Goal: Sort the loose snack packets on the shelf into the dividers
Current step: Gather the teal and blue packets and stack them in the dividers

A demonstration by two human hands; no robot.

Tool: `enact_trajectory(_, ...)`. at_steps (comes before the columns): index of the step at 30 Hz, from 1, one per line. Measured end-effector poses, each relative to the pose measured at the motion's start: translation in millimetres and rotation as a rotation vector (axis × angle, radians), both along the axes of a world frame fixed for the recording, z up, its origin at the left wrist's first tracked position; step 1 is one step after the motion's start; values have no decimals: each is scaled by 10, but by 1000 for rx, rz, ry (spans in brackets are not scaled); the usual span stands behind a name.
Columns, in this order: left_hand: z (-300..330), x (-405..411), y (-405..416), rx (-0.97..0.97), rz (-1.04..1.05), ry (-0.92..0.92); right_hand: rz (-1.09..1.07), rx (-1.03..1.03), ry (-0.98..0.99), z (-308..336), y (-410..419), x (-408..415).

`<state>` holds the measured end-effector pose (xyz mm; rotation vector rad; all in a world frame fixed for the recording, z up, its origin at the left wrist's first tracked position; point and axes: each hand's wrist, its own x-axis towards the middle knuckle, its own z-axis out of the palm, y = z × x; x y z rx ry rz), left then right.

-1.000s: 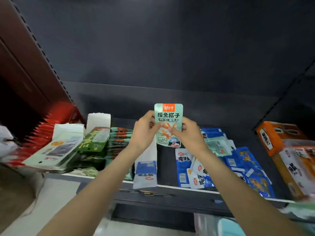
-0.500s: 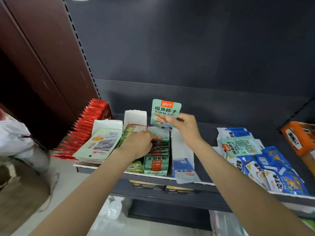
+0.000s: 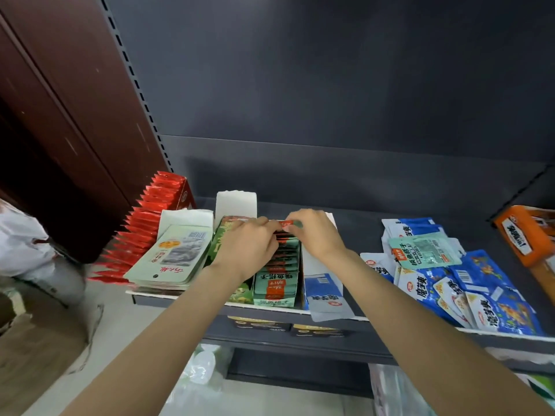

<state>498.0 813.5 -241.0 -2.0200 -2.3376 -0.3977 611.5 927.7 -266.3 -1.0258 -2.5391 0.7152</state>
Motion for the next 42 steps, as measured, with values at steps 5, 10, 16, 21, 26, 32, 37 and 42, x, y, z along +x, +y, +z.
enact_trajectory(5,55,321,186,130,38,3,28,-173,234,108,101,250)
enact_trajectory(10,18,968,625,64,-87,-92,-235,-195,251,-99,463,1184)
enact_trajectory(16,-476,1866,1374,-349,-98,-349,-366,-133,-209,-512,980,2135)
enact_trajectory(21,-752,2276,1745,-473,261,-755,-332,-210,-333,-726,1187,2537)
enact_trajectory(26,-930,2378,1933,-392,571,-866,-287,-215,-343,-849,1247,2634)
enact_trajectory(32,-796,2374,1940,-319,563,-1017,-290,-79,-346,-767,1158,2607)
enact_trajectory(37,-342,2189,1568,3,266,-1202,-334,213,-122,-407,948,2360)
enact_trajectory(42,42,1415,1021,235,310,-510,-292,172,160,-9,676,1742)
